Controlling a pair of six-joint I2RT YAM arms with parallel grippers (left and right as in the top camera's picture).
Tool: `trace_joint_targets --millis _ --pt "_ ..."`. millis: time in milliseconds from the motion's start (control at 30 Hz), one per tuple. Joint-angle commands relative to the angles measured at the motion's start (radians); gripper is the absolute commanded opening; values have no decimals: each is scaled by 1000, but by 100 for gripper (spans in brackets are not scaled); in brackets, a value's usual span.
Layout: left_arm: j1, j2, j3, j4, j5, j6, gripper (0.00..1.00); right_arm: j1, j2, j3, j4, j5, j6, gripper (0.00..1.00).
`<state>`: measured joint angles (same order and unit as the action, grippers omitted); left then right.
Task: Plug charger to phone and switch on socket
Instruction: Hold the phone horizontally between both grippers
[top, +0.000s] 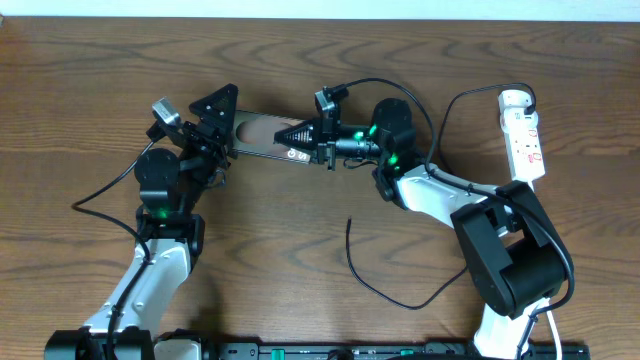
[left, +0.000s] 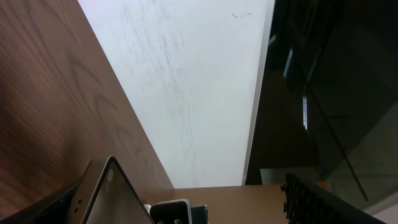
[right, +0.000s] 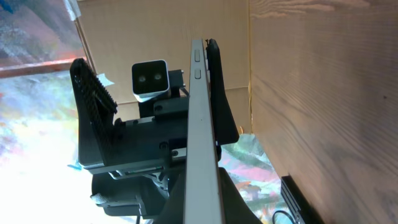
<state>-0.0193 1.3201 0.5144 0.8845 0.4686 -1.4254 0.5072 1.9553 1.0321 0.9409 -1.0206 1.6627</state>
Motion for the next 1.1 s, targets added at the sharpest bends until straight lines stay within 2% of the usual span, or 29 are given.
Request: trace_joint_targets --millis 0,433,600,867,933,1033,1067 --pt "-2 -14 0 12 37 -2 88 24 -6 8 4 20 -19 1" --pt "-2 -14 0 12 45 -2 87 52 -6 8 -15 72 -19 2" --pt "-5 -14 0 11 44 -1 78 61 -6 8 -17 80 -19 2" --pt "-5 -14 0 11 52 -1 75 78 -6 8 -18 103 -18 2" --pt "-5 -14 0 11 55 -1 68 84 -6 8 -18 106 -18 2" --pt "-5 -14 0 11 56 -1 52 91 -6 8 -18 114 -18 2" --pt "-5 -14 0 11 56 -1 44 92 -6 8 -18 114 -18 1"
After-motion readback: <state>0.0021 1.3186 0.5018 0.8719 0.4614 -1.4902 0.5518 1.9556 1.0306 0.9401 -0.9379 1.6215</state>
